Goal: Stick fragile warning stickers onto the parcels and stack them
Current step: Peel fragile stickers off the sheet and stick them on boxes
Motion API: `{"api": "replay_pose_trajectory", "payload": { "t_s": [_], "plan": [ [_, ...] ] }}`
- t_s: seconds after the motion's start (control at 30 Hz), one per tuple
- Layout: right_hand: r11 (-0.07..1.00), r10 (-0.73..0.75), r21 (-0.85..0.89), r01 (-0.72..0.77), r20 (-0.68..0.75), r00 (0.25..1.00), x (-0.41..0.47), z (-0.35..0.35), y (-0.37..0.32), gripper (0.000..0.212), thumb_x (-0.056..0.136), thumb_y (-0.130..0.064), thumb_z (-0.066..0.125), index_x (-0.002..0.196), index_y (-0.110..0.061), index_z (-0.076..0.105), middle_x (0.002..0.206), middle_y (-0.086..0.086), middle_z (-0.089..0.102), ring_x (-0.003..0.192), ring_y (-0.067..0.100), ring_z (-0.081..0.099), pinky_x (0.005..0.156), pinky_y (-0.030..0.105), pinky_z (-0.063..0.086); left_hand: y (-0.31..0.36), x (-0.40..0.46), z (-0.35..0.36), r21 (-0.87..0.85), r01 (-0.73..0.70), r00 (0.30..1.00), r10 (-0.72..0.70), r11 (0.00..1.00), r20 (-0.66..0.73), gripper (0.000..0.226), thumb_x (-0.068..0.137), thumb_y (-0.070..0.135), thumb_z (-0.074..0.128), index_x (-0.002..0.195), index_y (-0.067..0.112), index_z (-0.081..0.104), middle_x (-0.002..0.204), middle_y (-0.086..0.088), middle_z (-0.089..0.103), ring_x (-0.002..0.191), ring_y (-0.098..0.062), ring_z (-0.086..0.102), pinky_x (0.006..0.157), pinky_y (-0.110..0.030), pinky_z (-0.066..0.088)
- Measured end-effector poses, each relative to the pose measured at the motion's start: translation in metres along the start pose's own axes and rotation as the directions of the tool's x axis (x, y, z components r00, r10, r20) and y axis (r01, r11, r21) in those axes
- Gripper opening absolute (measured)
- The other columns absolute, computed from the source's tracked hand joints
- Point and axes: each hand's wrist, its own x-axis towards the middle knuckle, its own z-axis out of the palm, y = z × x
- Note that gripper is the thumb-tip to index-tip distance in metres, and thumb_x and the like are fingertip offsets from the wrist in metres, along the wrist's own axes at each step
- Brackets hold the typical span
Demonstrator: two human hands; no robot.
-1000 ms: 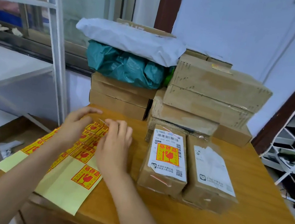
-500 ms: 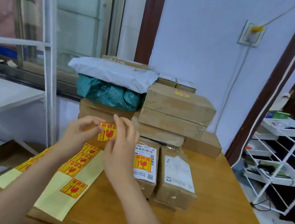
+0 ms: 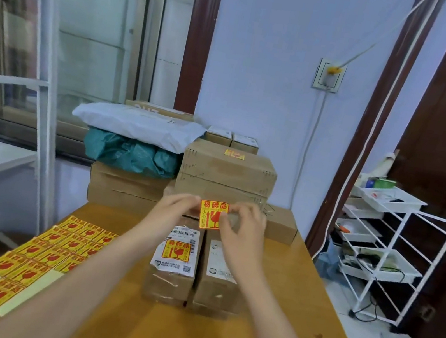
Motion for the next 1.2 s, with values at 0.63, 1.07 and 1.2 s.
{"api": "replay_pose_trajectory", "payload": {
  "t_s": [0.63,1.07,1.2],
  "plan": [
    [0.968,0.242,-0.128,-0.217,0.233,0.942,0.001,-0.024,0.054,0.027,0.089,-0.028,0.062,0.063,-0.031,0.058,0.102,-0.005,0.052,0.115,0.022,0.044,0.103,0.041,0.034,-0.024,0.019,0.034,0.532,-0.116,0.981,0.014,0.839,0.191,0.024,0.090,0.022,0.060,0.070,0.009,0.058,0.060,0.005,0.049,0.049,-0.004,0.039,0.051,-0.020,0.032],
    [0.960,0.274,-0.132,-0.245,0.290,0.917,-0.007,-0.016,0.072,0.028,0.087,-0.022,0.065,0.062,-0.026,0.053,0.104,0.005,0.060,0.109,0.014,0.047,0.085,0.026,0.033,-0.045,0.021,0.038,0.616,-0.157,0.972,0.012,0.772,0.233,0.022,0.087,0.026,0.065,0.075,0.007,0.064,0.079,-0.005,0.062,0.072,-0.016,0.053,0.068,-0.029,0.042],
    [0.967,0.247,-0.141,-0.215,0.277,0.929,-0.008,-0.011,0.074,0.031,0.086,-0.019,0.065,0.060,-0.027,0.050,0.100,0.006,0.057,0.099,0.012,0.048,0.078,0.023,0.032,-0.048,0.021,0.036,0.621,-0.188,0.968,0.038,0.761,0.247,0.022,0.084,0.025,0.068,0.077,0.005,0.063,0.081,-0.006,0.061,0.074,-0.018,0.054,0.069,-0.033,0.044]
  ]
}}
